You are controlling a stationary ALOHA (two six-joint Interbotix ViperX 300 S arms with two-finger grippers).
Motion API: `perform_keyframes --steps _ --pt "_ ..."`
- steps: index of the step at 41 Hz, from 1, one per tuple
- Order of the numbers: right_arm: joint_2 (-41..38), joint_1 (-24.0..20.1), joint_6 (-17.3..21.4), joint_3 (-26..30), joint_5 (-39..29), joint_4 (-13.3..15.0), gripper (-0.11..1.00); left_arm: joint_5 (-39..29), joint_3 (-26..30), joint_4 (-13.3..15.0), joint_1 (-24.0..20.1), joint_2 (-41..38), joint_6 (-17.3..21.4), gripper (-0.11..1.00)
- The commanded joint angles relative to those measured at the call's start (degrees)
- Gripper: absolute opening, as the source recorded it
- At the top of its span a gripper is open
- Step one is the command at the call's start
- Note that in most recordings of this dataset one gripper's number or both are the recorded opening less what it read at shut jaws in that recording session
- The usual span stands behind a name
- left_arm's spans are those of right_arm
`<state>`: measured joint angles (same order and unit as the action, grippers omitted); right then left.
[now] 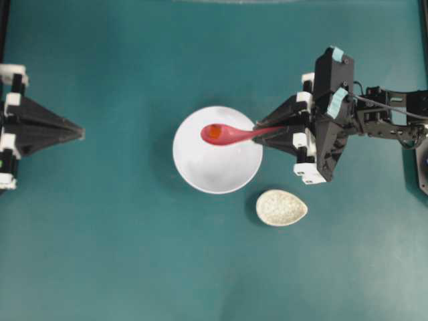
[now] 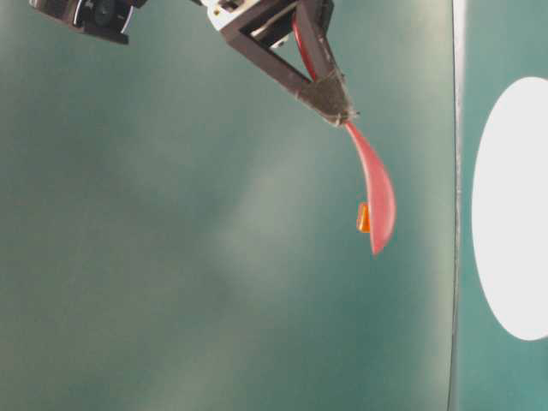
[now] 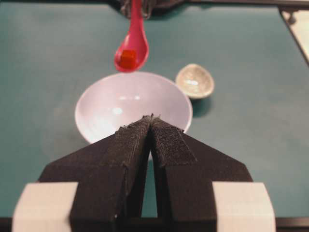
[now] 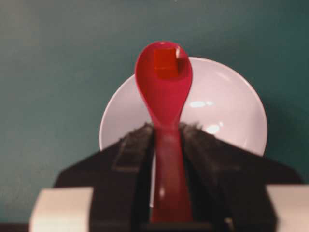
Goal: Grip the spoon and scoop the red block from the bowl with right arm.
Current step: 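Drag the spoon under the red cube and lift it up, then hold the spoon with the red cube raised above the bowl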
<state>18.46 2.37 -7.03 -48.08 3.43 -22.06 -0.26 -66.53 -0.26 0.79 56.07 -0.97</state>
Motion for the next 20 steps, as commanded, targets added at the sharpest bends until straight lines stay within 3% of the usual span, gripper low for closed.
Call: perform_keyframes --steps 1,20 --pt "1.05 -0.18 -0.18 1.14 0.26 0.53 0.25 0.35 1.67 0.0 -0.09 -0.53 -0.09 0.02" --pt "1.49 -0.18 -0.26 2.2 0.18 2.99 0.25 0.18 1.58 0.0 -0.09 -0.53 -0.09 0.02"
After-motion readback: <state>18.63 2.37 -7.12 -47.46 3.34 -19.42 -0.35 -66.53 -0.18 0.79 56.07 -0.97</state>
